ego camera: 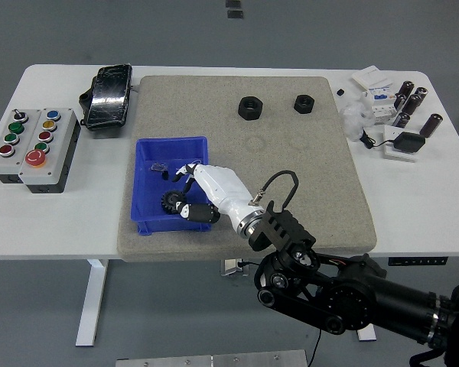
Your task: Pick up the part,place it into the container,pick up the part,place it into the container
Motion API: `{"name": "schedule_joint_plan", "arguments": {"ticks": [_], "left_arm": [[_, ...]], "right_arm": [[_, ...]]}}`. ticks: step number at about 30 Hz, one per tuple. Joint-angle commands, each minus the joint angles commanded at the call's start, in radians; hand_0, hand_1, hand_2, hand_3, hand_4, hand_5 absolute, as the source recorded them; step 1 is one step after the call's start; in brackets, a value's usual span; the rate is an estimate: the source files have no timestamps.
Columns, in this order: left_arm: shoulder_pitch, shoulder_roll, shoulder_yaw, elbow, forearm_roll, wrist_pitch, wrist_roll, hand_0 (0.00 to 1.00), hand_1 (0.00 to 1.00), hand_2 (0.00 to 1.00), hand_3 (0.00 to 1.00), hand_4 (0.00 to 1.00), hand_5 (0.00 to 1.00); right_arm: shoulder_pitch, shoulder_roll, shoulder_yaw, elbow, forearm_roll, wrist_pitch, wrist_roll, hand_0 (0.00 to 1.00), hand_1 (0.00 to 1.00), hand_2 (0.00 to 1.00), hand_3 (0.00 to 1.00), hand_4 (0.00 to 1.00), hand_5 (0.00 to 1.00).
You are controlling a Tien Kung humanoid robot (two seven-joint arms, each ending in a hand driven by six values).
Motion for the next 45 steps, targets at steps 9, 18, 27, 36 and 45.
{"name": "schedule_joint_plan", "arguments": {"ticks": [9, 18, 27, 36, 45], "left_arm": [[0.000, 0.001, 0.002, 0.000, -0.001, -0.001, -0.001, 0.665, 0.632, 0.574, 0.614, 0.688, 0.362], [0.007, -0.004, 0.001, 0.000, -0.004, 0.000, -0.001, 0.665, 0.632, 0.574, 0.614, 0.688, 0.362], [0.005, 0.006, 0.003, 0.000, -0.008, 0.001, -0.006, 0.664, 0.632, 0.573, 0.614, 0.688, 0.360], [0.001, 0.017, -0.001, 0.000, 0.005, -0.002, -0.007, 0.664, 0.632, 0.573, 0.614, 0.688, 0.359], [0.004, 0.033, 0.001, 0.000, 0.008, -0.003, -0.009, 0.664, 0.629, 0.574, 0.614, 0.687, 0.355]], "right_arm": [[-0.024, -0.001, 0.040, 0.019, 0.027, -0.091, 0.061, 0.705, 0.730, 0.723, 0.687, 0.577, 0.248], [-0.126, -0.066, 0.229, 0.086, 0.176, -0.190, 0.219, 0.695, 0.717, 0.717, 0.686, 0.577, 0.248], [-0.284, -0.145, 0.489, 0.154, 0.358, -0.215, 0.401, 0.678, 0.705, 0.702, 0.682, 0.579, 0.237], [-0.431, -0.161, 0.745, 0.169, 0.545, -0.194, 0.553, 0.676, 0.704, 0.701, 0.682, 0.583, 0.231], [-0.512, -0.157, 0.960, 0.166, 0.696, -0.167, 0.646, 0.663, 0.695, 0.700, 0.682, 0.590, 0.226]]}}
